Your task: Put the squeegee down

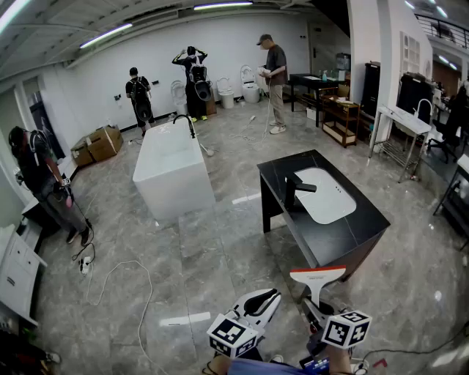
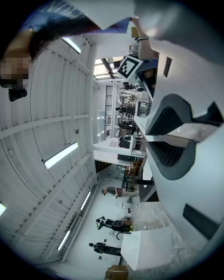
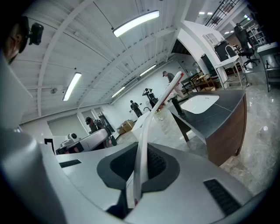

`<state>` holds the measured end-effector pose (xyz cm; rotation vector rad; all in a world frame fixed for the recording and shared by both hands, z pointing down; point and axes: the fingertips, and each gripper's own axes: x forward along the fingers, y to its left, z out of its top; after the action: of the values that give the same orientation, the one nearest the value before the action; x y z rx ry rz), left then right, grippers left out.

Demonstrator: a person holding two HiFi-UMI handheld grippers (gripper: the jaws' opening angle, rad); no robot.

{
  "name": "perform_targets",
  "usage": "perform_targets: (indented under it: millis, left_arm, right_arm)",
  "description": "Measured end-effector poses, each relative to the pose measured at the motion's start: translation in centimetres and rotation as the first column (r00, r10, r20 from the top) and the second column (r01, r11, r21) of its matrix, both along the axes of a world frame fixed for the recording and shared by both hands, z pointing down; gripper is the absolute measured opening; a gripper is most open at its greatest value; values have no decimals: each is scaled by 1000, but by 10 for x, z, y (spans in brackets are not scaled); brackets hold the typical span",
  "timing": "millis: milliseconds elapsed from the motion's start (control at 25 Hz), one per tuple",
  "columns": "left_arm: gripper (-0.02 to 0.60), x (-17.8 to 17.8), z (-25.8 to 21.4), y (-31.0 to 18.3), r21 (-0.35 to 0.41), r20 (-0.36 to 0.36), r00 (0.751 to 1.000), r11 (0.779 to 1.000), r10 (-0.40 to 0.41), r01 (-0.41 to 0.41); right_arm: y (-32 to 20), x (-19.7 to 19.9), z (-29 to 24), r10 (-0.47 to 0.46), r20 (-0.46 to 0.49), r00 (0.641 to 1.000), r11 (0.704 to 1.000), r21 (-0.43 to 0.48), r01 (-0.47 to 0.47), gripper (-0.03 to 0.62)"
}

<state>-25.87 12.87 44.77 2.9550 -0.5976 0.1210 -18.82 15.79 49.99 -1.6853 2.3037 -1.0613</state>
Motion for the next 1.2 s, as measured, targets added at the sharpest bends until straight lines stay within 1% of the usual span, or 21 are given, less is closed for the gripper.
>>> perform_targets:
  millis: [280, 560, 760, 880, 1080, 1200]
  left_arm:
    - [48, 6, 0, 9, 7, 6, 1000, 1000, 8, -8]
    - [48, 10, 1, 13, 10, 19, 999, 1000, 25, -25]
    - [48, 18, 6, 10, -4, 21, 999, 1000, 30, -30]
    - [48, 23, 10, 10, -11, 24, 999, 999, 48, -47]
    - [48, 37, 20, 4, -27, 35, 997, 997, 75, -74]
    - [48, 57, 21, -5, -35, 31, 995, 995, 97, -95]
  right_arm:
    - [5, 11, -6, 32, 12, 999, 999, 32, -33, 29]
    - [6, 15, -4, 47, 26, 999, 998, 29, -47, 29]
    - [8, 24, 1, 59, 35, 998, 998, 20, -59, 29]
    - [10, 29, 4, 78, 41, 996, 997, 13, -79, 29]
    - [12, 35, 16, 82, 64, 995, 996, -24, -81, 29]
    - [9, 53, 19, 103, 68, 992, 994, -36, -101, 29]
